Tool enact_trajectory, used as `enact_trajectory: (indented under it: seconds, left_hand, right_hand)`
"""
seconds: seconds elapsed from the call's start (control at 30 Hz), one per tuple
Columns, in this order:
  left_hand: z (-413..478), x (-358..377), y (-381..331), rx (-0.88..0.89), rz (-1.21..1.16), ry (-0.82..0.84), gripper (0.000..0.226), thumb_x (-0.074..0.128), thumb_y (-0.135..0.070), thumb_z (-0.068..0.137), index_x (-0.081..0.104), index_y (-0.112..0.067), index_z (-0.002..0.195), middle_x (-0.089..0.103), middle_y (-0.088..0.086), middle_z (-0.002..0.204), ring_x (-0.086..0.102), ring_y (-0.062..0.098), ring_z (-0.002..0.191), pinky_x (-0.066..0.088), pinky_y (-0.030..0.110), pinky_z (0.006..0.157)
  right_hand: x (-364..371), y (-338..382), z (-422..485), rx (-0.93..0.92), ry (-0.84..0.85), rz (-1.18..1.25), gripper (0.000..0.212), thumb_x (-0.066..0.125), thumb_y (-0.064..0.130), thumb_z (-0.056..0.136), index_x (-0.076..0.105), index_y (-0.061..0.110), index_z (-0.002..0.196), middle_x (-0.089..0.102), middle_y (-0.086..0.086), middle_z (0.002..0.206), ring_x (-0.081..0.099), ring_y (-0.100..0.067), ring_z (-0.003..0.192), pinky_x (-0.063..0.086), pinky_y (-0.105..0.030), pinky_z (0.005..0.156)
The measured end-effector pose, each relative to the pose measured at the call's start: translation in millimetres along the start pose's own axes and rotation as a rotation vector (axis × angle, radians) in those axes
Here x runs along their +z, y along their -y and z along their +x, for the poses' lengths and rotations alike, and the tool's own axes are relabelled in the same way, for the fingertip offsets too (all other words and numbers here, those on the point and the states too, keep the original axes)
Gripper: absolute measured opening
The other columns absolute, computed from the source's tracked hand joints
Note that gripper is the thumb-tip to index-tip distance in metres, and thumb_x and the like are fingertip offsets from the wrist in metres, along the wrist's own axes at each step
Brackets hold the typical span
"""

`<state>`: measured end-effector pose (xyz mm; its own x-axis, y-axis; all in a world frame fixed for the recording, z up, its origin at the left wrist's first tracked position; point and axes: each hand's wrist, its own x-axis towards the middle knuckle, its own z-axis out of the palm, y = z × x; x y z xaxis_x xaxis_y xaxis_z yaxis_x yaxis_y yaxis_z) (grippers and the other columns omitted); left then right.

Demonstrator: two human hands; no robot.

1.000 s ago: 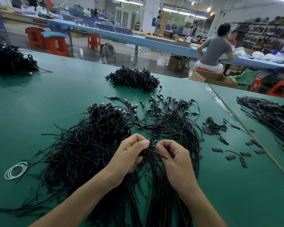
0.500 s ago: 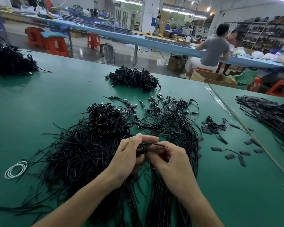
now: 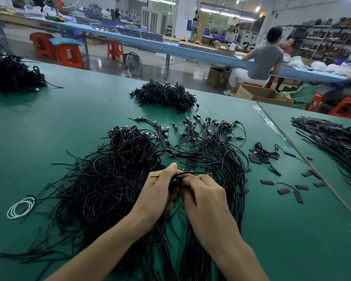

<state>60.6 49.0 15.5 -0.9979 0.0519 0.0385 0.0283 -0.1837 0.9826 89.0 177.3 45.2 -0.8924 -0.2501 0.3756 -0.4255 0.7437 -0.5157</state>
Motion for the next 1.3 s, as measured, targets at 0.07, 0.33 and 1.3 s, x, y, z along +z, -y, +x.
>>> enact_trajectory:
  seconds: [0.07,0.33,1.3]
  left_hand:
    - [1.0,-1.3,0.4,-0.067,-0.006,-0.036,0.067,0.046,-0.057,0.090,0.069,0.005,0.096,0.041,-0.005,0.047,0.033,0.007,0.038,0.026,0.018,0.040]
    - [6.8,3.0,1.3,-0.183,-0.100,-0.178,0.061,0.042,-0.052,0.101,0.057,-0.001,0.071,0.036,0.003,0.051,0.028,0.014,0.040,0.026,0.020,0.039]
    - [-1.9,-23.1,-7.9,-0.404,0.198,0.736,0.032,0.084,-0.013,0.067,0.059,-0.033,0.062,0.032,-0.003,0.065,0.027,0.005,0.049,0.026,0.015,0.036]
  right_hand:
    - [1.8,2.6,-2.9,-0.032,-0.003,-0.071,0.024,0.053,0.014,0.101,0.065,0.023,0.120,0.057,0.010,0.108,0.056,-0.004,0.097,0.047,-0.012,0.089]
    - [2.4,18.9,-2.4,-0.138,0.039,-0.413,0.027,0.074,-0.002,0.076,0.067,0.011,0.099,0.060,-0.001,0.090,0.057,-0.018,0.082,0.056,-0.030,0.076]
    - [-25.2,-10.6,16.8,-0.154,0.321,-0.133,0.018,0.066,0.037,0.090,0.059,0.034,0.106,0.054,0.016,0.092,0.050,-0.003,0.087,0.045,-0.022,0.078]
